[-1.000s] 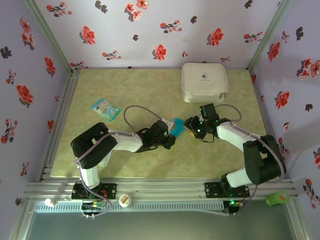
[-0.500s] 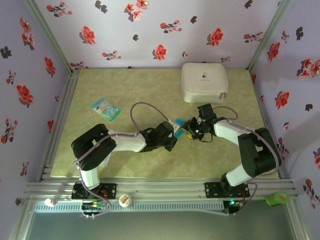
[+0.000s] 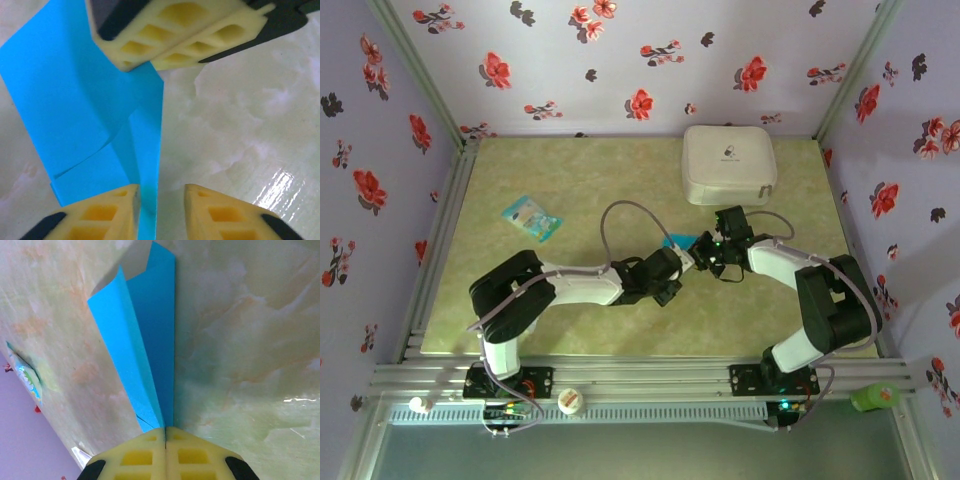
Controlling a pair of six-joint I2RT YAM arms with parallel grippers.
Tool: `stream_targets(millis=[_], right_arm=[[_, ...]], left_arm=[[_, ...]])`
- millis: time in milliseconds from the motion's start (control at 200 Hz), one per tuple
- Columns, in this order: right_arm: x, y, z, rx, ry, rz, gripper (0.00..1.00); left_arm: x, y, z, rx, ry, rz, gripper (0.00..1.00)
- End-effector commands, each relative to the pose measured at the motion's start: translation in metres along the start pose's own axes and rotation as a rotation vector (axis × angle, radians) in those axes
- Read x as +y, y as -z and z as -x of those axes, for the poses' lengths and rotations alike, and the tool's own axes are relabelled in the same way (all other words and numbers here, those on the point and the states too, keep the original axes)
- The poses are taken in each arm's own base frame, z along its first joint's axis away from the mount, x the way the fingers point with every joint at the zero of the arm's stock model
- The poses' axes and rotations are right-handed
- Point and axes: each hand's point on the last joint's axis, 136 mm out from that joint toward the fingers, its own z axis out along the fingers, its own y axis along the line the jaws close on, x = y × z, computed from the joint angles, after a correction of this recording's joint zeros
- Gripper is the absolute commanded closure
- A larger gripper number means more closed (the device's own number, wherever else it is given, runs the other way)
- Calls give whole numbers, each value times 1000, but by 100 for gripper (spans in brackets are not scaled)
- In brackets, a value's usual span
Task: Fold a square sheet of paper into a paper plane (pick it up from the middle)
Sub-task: Fold the wing for the fifth time at the center of the table.
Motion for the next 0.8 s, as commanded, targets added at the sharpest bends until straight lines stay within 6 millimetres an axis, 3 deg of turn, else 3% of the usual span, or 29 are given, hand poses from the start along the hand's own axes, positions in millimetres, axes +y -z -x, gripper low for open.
stream_targets(millis=[0,550,790], right_arm=[[5,1,-5,12,-4,33,99],[8,3,-6,18,-12,60,100],[4,2,-7,21,-15,52,99]], left_arm=[[9,-4,-12,61,-94,94,68],[21,-3,-8,41,-104,196,67],[20,-1,-6,32,-103,199,77]])
